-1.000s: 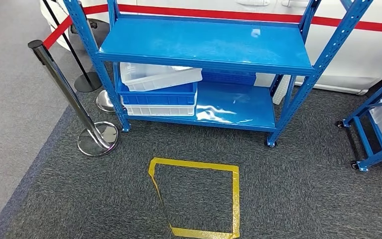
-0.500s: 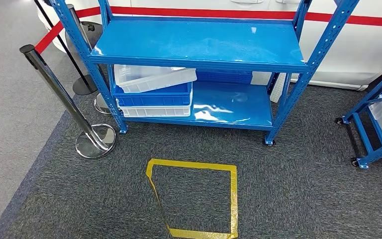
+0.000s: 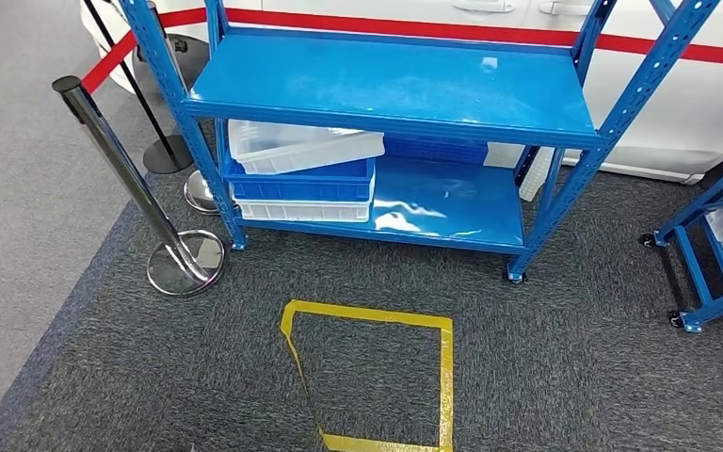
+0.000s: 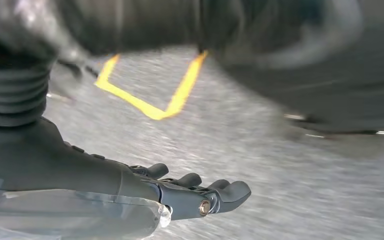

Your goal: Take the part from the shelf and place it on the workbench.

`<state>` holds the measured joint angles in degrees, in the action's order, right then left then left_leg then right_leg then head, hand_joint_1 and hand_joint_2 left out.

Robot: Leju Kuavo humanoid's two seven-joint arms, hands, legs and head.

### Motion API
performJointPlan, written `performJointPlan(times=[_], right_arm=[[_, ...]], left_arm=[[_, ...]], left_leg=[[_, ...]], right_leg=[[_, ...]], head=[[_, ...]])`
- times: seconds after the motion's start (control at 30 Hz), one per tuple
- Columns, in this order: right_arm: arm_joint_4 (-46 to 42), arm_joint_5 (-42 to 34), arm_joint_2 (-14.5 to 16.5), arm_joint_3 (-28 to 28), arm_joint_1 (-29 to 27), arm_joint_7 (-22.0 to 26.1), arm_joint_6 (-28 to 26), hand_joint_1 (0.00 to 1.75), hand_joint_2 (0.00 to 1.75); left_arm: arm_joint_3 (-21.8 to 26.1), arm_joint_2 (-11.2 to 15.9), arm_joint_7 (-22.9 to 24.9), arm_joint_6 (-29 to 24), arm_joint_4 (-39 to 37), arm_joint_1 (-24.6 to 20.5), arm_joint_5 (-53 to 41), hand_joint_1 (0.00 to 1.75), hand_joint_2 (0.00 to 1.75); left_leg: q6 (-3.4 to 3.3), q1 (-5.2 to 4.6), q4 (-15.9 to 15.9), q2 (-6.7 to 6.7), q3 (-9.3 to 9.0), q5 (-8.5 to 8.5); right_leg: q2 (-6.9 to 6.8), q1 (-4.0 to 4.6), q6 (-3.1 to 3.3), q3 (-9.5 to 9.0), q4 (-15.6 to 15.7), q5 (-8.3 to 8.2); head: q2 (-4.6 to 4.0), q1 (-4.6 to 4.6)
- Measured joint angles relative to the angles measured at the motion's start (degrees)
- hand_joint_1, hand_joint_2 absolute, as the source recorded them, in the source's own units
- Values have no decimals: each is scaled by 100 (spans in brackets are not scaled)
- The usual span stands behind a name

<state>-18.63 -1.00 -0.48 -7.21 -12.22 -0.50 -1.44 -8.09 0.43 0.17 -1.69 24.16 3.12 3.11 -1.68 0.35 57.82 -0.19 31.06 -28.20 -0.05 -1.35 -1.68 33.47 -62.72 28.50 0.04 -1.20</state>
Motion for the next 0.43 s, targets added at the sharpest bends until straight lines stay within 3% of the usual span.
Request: performJointPlan(times=[0.03, 0.17, 0.3, 0.43], right_arm=[[65, 8, 3, 44, -74, 0, 24, 0, 175], [127, 77, 9, 207, -107, 4, 104, 0, 0], [-4, 92, 10, 312, 121, 17, 143, 0, 0], [-92, 93, 11, 370, 291, 33, 144, 0, 0]], left_arm=[[54, 8, -5, 19, 95, -59, -41, 0, 0], [270, 25, -23, 108, 240, -36, -221, 0, 0], [391, 21, -9, 140, 196, 288, -278, 0, 0], [441, 21, -7, 150, 157, 500, -300, 0, 0]], left_leg=[[15, -16, 38, -2, 12, -35], [23, -34, 46, 6, 10, -69], [46, -17, 12, 34, -46, -55], [71, -1, 3, -7, -57, -42]], right_leg=[[6, -7, 24, -101, 206, -73], [37, 33, 110, -158, 281, -81], [71, 52, 151, -157, 281, -67], [12, 69, 174, -156, 281, -52]], head=[[0, -9], [0, -29], [0, -33], [0, -29]])
